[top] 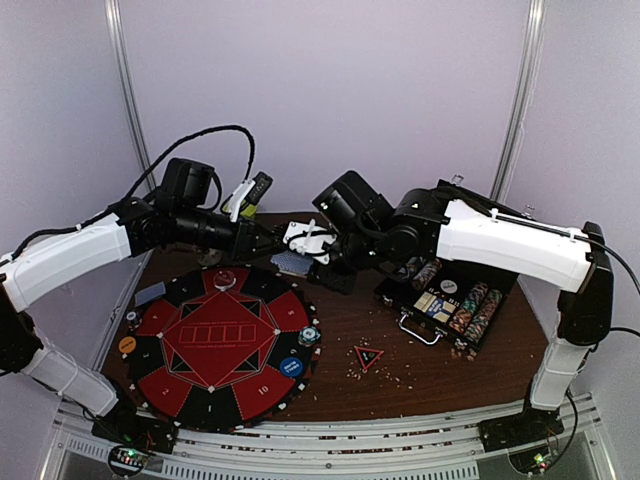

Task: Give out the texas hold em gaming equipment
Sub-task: Pick up the poker card from the face-down deck piles, then distribute the poker card in the small blind area, then pass from the right arm to the left, then pass from the left arm to the right, then pick up the poker card from the face-down deck piles.

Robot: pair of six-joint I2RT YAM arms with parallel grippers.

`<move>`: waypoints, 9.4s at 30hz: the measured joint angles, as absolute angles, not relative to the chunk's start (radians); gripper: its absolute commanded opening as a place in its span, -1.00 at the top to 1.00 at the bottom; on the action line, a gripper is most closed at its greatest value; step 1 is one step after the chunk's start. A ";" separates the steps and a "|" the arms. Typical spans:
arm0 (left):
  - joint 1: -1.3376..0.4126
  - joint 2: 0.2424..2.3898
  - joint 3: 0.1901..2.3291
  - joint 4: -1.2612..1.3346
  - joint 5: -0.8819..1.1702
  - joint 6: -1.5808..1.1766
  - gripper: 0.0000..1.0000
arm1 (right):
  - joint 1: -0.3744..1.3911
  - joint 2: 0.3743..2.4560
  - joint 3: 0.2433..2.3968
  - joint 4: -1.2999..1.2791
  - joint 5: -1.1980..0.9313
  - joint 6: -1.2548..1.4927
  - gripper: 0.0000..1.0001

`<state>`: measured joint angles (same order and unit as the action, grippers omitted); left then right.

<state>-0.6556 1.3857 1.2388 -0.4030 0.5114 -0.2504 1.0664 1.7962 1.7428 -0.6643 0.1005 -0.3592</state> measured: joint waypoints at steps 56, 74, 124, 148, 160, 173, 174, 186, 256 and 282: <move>-0.542 1.093 0.723 -0.665 0.697 -0.379 1.00 | 1.035 1.748 1.669 -0.655 0.135 -0.359 0.25; -0.789 1.441 0.577 -0.175 0.688 -0.569 1.00 | 1.035 1.748 1.669 -0.656 0.136 -0.359 0.25; -0.651 1.410 1.035 -0.083 0.573 -0.468 -0.96 | 1.036 1.745 1.669 -0.656 0.096 -0.359 0.25; -0.662 1.545 1.108 -0.008 0.781 -0.471 0.75 | 1.044 1.745 1.673 -0.667 0.079 -0.361 0.26; -0.661 1.542 1.095 0.020 0.812 -0.486 1.00 | 1.046 1.745 1.676 -0.693 0.076 -0.373 -0.70; -0.678 1.513 1.074 0.072 0.807 -0.648 1.00 | 1.066 1.745 1.609 -0.529 0.200 -0.466 -0.94; -0.678 1.513 1.074 0.072 0.807 -0.650 1.00 | 1.066 1.745 1.609 -0.526 0.202 -0.471 -0.90; -0.673 1.513 1.071 0.064 0.797 -0.663 0.86 | 1.078 1.745 1.604 -0.523 0.201 -0.497 -0.26; -0.686 1.446 1.302 -0.437 0.627 -0.305 0.46 | 1.076 1.745 1.604 -0.529 0.194 -0.499 -0.02; -0.686 1.465 1.349 -0.495 0.610 -0.294 0.58 | 1.076 1.745 1.604 -0.529 0.194 -0.499 0.02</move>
